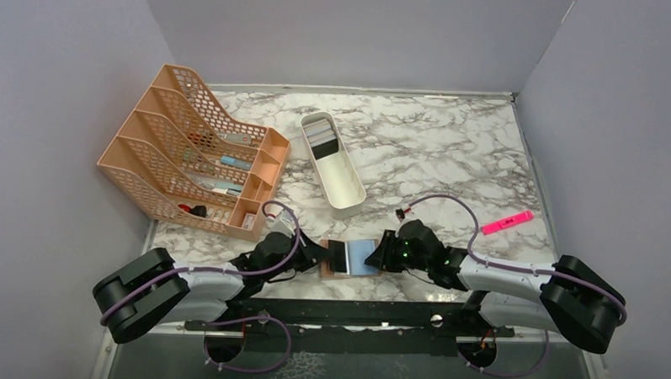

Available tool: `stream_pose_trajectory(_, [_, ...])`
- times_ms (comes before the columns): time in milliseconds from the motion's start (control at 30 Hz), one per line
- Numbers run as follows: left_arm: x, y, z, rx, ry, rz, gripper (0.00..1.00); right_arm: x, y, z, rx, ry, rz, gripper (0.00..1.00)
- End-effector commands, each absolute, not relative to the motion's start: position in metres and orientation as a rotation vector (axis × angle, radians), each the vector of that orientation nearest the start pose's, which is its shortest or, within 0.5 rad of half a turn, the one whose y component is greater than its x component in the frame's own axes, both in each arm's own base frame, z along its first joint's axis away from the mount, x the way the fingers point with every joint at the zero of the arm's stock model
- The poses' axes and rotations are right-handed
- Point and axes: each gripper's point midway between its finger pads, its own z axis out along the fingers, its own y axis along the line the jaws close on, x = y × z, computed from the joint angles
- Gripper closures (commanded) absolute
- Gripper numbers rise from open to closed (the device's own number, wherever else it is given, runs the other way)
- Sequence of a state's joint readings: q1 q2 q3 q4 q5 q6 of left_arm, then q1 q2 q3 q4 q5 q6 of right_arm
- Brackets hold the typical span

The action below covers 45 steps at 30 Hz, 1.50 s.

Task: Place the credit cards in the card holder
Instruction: Insert the credit card into the card holder.

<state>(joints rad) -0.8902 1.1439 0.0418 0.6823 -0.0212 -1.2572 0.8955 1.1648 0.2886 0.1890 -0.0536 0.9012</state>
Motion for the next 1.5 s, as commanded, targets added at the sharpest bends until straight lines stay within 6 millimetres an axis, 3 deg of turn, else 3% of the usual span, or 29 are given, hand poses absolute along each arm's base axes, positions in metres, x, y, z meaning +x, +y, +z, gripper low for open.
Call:
stream_pose_trajectory(0, [0.167,-0.261,0.061,-0.427,2.159,-1.310,1.00,0.139,0.237,0.009,-0.025,2.541,0.855,0.71])
stream_pose_trajectory(233, [0.166,-0.263,0.070,-0.426,2.132,-1.349,1.00,0.135,0.234,-0.002,-0.026,2.569,0.844,0.75])
stream_pose_trajectory(567, [0.168,-0.260,0.099,-0.442,2.026,-1.426,1.00,0.136,0.235,0.002,-0.040,2.556,0.850,0.75])
stream_pose_trajectory(1067, [0.170,-0.304,0.160,-0.312,1.973,-1.608,1.00,0.138,0.240,0.009,-0.055,2.541,0.868,0.76])
stream_pose_trajectory(1267, [0.173,-0.320,0.145,-0.307,2.015,-1.587,1.00,0.139,0.240,0.010,-0.049,2.535,0.870,0.76])
stream_pose_trajectory(1467, [0.178,-0.322,0.111,-0.319,2.069,-1.515,1.00,0.139,0.238,0.009,-0.043,2.538,0.863,0.76])
